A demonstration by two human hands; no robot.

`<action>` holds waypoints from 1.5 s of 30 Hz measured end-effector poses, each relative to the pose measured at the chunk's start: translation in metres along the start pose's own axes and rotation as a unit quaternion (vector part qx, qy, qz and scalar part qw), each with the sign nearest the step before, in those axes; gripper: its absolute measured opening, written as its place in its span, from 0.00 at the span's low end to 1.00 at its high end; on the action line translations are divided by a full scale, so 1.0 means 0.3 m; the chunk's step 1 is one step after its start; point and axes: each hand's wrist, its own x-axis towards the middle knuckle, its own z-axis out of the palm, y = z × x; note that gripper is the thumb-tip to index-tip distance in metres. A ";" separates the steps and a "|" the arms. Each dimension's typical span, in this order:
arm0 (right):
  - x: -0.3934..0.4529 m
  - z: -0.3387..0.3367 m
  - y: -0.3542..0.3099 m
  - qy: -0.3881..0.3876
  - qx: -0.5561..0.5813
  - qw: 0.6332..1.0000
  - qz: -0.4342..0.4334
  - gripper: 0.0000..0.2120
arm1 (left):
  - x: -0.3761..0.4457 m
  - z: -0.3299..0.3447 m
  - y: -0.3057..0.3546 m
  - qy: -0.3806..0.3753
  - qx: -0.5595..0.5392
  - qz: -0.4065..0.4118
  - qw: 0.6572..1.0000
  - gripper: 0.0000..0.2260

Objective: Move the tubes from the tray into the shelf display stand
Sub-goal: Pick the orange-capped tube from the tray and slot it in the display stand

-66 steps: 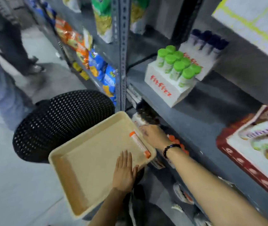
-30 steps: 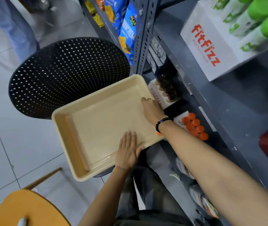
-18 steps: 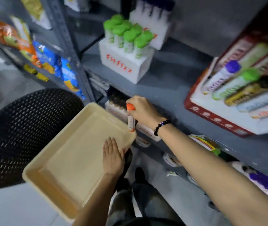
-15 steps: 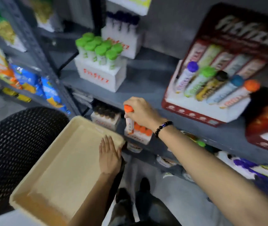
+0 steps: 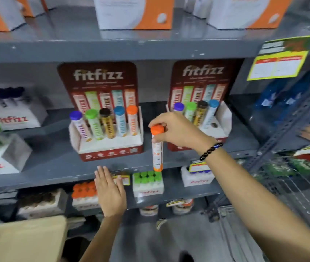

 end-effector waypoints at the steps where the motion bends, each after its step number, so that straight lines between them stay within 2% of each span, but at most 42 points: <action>1: -0.026 -0.048 0.042 0.011 0.004 1.000 0.004 0.19 | -0.017 0.030 0.057 -0.004 -0.004 0.010 1.000 0.31; 5: -0.101 -0.218 0.212 0.032 -0.012 0.999 0.018 0.16 | -0.070 0.159 0.286 -0.034 0.016 0.081 0.996 0.36; 8: -0.136 -0.320 0.319 0.050 0.003 0.998 0.026 0.16 | -0.053 0.234 0.412 -0.066 0.042 0.103 0.992 0.40; 9: -0.145 -0.347 0.349 0.059 0.012 0.998 0.030 0.16 | -0.037 0.253 0.439 -0.068 0.053 0.107 0.991 0.40; 11: -0.155 -0.388 0.401 0.074 0.024 0.996 0.041 0.15 | 0.002 0.284 0.467 -0.069 0.075 0.105 0.989 0.33; 14: -0.158 -0.428 0.449 0.085 0.038 0.994 0.057 0.16 | 0.064 0.313 0.467 -0.100 0.110 0.079 0.986 0.25; 18: -0.147 -0.456 0.482 0.102 -0.010 0.993 0.056 0.20 | 0.097 0.326 0.455 -0.120 0.165 0.078 0.976 0.26; 22: -0.132 -0.482 0.505 0.063 -0.028 0.994 0.080 0.26 | 0.109 0.323 0.458 -0.131 0.187 0.089 0.969 0.26; 28: -0.135 -0.513 0.505 0.018 -0.082 0.993 0.079 0.18 | 0.138 0.325 0.455 -0.169 0.219 0.088 0.957 0.26; 34: -0.144 -0.530 0.504 0.026 -0.139 0.986 0.085 0.14 | 0.137 0.331 0.453 -0.170 0.225 0.089 0.955 0.26; 39: -0.132 -0.529 0.510 0.061 -0.125 0.984 0.113 0.13 | 0.138 0.327 0.456 -0.179 0.228 0.088 0.953 0.27; 43: -0.125 -0.526 0.514 0.103 -0.085 0.984 0.120 0.05 | 0.139 0.327 0.457 -0.178 0.228 0.088 0.953 0.27; 45: -0.117 -0.519 0.527 0.124 -0.079 0.982 0.115 0.05 | 0.138 0.329 0.457 -0.174 0.232 0.089 0.953 0.27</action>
